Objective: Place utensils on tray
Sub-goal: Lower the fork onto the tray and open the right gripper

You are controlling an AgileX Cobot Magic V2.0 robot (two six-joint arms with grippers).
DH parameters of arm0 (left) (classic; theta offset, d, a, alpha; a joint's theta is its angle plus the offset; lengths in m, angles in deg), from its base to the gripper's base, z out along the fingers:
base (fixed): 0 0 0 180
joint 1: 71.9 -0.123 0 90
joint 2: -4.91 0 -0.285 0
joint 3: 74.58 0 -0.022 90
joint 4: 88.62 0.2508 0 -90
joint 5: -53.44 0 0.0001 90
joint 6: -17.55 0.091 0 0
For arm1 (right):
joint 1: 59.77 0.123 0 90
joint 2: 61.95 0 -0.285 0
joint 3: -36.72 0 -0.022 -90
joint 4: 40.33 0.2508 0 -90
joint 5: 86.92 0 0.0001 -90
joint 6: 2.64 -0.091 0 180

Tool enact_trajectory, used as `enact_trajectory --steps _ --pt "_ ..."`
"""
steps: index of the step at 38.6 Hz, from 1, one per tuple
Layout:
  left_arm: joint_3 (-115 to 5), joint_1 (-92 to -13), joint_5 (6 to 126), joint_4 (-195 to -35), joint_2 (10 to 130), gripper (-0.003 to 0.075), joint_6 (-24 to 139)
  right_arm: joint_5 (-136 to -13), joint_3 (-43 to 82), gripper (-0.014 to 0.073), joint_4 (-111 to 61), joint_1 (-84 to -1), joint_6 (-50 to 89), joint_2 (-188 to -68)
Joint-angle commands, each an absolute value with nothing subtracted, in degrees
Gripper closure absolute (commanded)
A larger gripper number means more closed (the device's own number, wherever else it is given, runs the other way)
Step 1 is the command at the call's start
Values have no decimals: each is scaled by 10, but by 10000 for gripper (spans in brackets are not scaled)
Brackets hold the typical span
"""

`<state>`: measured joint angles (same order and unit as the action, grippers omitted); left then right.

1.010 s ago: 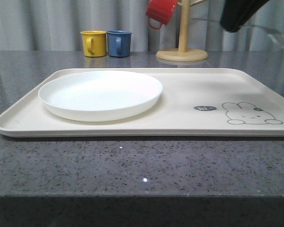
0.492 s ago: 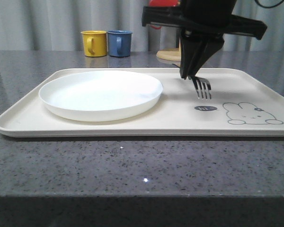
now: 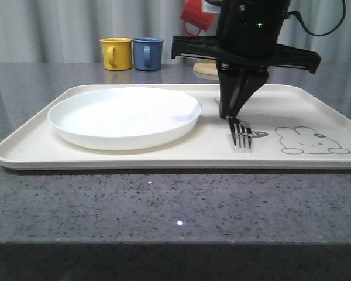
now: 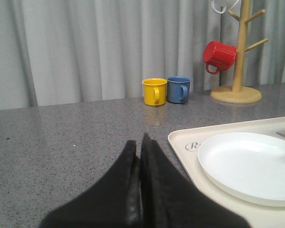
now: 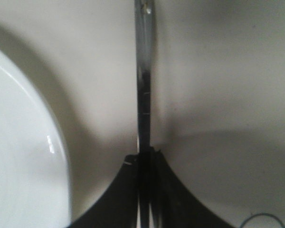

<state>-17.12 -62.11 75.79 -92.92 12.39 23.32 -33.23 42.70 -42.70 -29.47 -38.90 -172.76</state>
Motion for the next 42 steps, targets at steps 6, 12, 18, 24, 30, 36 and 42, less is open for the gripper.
enact_trajectory --steps 6,12,18,24,30,36,42 --pt "-186 -622 712 -936 116 738 228 -335 445 536 -428 -295 -389 -1714" --pt "-186 -622 712 -936 116 738 228 -331 448 354 -420 -295 -389 -1714" --pt "-186 -622 712 -936 116 738 228 -269 491 215 -427 -295 -371 -1708" --pt "-186 -622 712 -936 116 738 228 -158 570 200 -430 -313 -309 -1708" --pt "-186 -622 712 -936 116 738 228 -103 620 201 -445 -343 -249 -1701" --pt "-186 -622 712 -936 116 738 228 -103 613 201 -445 -384 -187 -1678" --pt "-186 -622 712 -936 116 738 228 -103 575 201 -458 -447 -136 -1643"
